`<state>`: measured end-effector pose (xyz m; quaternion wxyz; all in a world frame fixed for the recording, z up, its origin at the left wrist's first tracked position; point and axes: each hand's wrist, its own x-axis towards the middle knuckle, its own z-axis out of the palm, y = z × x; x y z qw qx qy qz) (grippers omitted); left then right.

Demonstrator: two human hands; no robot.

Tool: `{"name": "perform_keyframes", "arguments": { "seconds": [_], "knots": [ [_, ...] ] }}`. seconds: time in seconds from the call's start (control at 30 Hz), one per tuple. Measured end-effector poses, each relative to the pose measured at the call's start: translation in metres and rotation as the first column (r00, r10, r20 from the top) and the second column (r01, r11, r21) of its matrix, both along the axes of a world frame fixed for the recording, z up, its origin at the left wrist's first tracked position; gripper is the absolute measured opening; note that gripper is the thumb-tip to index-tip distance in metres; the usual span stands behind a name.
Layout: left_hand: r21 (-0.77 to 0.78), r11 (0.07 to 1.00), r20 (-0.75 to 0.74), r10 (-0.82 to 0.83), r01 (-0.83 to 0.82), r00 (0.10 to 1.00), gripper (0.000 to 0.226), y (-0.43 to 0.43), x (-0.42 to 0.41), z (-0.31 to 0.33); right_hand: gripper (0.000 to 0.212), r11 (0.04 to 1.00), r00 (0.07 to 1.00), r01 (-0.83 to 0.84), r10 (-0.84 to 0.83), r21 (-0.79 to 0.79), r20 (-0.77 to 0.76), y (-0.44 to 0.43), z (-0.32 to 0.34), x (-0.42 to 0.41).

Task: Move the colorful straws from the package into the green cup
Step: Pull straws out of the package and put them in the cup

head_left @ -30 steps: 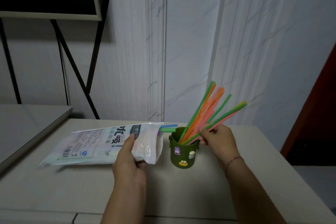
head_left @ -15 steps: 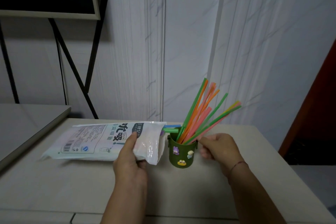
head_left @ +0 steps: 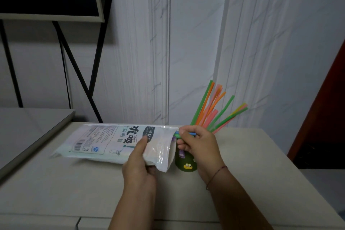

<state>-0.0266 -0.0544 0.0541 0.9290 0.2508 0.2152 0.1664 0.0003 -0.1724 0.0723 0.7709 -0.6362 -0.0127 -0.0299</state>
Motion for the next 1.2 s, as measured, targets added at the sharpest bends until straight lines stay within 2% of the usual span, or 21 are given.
{"name": "perform_keyframes", "arguments": {
  "seconds": [0.07,0.17,0.23,0.37,0.43,0.5,0.6,0.7,0.83,0.93,1.07,1.2],
  "knots": [
    [-0.036,0.999,-0.025,0.023,-0.023,0.999,0.032,0.009,0.0,0.002,0.007,1.0,1.0,0.004,-0.003,0.01,-0.019,-0.008,0.003,0.001],
    [-0.069,0.995,-0.04,0.067,-0.07,0.997,0.042,0.026,0.001,0.002,0.008,0.999,0.997,-0.032,0.031,-0.004,-0.065,-0.027,0.007,0.0],
    [-0.081,0.992,-0.039,0.096,-0.099,0.995,0.044,0.036,0.002,0.001,0.009,0.998,0.994,-0.054,0.058,0.041,-0.088,-0.038,0.009,0.0],
    [-0.13,0.988,-0.031,0.08,-0.083,0.996,0.016,0.044,0.0,0.004,0.01,0.981,0.982,-0.124,0.143,0.151,-0.127,-0.053,0.015,-0.003],
    [-0.136,0.989,-0.036,0.053,-0.058,0.998,0.012,0.041,-0.001,0.006,0.01,0.974,0.977,-0.137,0.163,0.183,-0.136,-0.053,0.016,-0.003],
    [-0.133,0.99,-0.039,0.036,-0.041,0.999,0.014,0.038,0.0,0.006,0.009,0.962,0.976,-0.135,0.17,0.239,-0.133,-0.048,0.016,-0.003],
    [-0.115,0.993,-0.033,0.022,-0.025,0.999,0.031,0.03,0.001,0.005,0.004,0.923,0.975,-0.136,0.189,0.36,-0.116,-0.034,0.015,-0.004],
    [-0.08,0.996,-0.051,0.031,-0.035,0.998,0.031,0.021,0.002,0.004,0.004,0.898,0.98,-0.134,0.183,0.419,-0.079,-0.019,0.013,-0.006],
    [-0.048,0.999,-0.055,0.021,-0.023,0.998,0.043,0.008,0.003,0.001,0.01,0.92,0.983,-0.162,0.183,0.356,-0.025,-0.001,0.008,-0.011],
    [-0.039,0.999,-0.071,0.013,-0.016,0.997,0.036,0.003,0.003,0.0,0.01,0.95,0.988,-0.15,0.155,0.274,0.001,0.007,0.005,-0.013],
    [-0.059,0.997,-0.089,0.038,-0.044,0.995,0.043,0.007,0.004,-0.001,0.006,0.976,0.999,-0.016,0.009,0.218,0.036,-0.001,0.008,-0.008],
    [-0.072,0.995,-0.128,0.063,-0.072,0.99,0.041,0.019,0.006,-0.003,0.01,0.967,0.984,0.15,-0.167,0.204,0.068,-0.031,0.017,-0.002]
  ]
}}
